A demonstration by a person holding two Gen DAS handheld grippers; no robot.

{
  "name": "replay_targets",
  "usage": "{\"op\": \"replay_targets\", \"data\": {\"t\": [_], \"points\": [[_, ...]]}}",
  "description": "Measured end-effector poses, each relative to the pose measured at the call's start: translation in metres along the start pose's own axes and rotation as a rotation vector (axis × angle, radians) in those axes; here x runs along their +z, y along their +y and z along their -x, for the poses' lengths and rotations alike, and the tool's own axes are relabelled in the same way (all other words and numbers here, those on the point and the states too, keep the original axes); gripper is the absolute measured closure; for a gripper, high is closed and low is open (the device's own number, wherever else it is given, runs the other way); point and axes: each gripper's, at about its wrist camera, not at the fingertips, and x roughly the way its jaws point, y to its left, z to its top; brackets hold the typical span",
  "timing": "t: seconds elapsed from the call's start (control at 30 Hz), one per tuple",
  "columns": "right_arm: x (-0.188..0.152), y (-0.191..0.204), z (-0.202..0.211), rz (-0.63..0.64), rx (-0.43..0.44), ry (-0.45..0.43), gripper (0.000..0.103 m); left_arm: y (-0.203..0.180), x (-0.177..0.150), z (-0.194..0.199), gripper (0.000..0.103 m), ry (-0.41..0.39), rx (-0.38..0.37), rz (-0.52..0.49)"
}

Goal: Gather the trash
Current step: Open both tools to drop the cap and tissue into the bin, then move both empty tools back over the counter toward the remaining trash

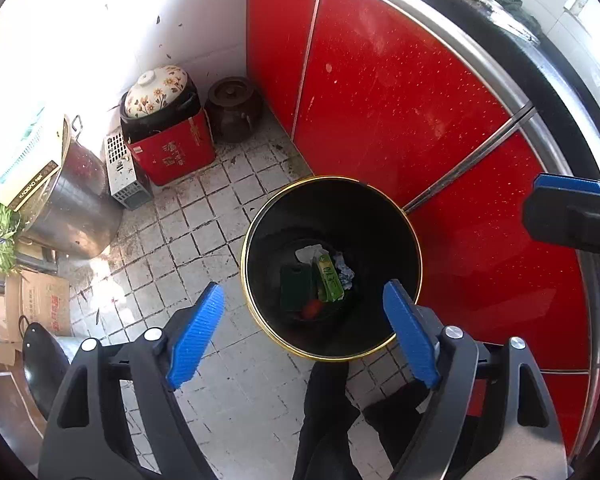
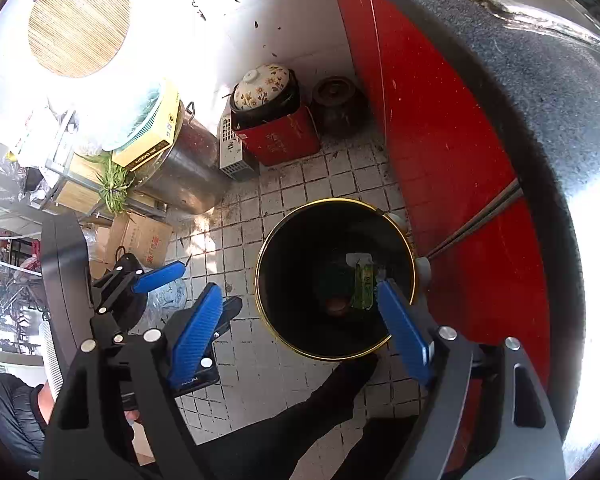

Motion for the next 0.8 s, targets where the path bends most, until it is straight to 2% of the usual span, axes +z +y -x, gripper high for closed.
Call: {"op": "replay_targets", "data": {"t": [0.17,0.27,0.4,0.5,0.6,0.8], "points": [[-0.008,0.000,0.058,-0.041,-0.008,-0.050,0.020,-0.017,0.011,0.035,0.015,-0.032,0.014,-0.049],[-0.022,-0.011,0.119,-0.093,-0.040,-0.161,0.014,-0.040,0.025,0.066,0.007,-0.069,-0.019,-0.091],[-0.052,-0.046,0.201,-0.181,-0.164,-0.303,0.009,-0.089,0.047,0.105,0.007,-0.110,-0.071,-0.201],[-0.083,-0.085,0.254,-0.312,-0.259,-0.375,0.009,-0.144,0.060,0.127,0.007,-0.131,-0.118,-0.326],[-0.123,-0.124,0.301,-0.459,-0.350,-0.450,0.009,-0.211,0.067,0.148,0.007,-0.160,-0.211,-0.468],[-0.225,-0.188,0.374,-0.723,-0.539,-0.542,0.009,-0.346,0.044,0.180,0.007,-0.204,-0.372,-0.774]]}}
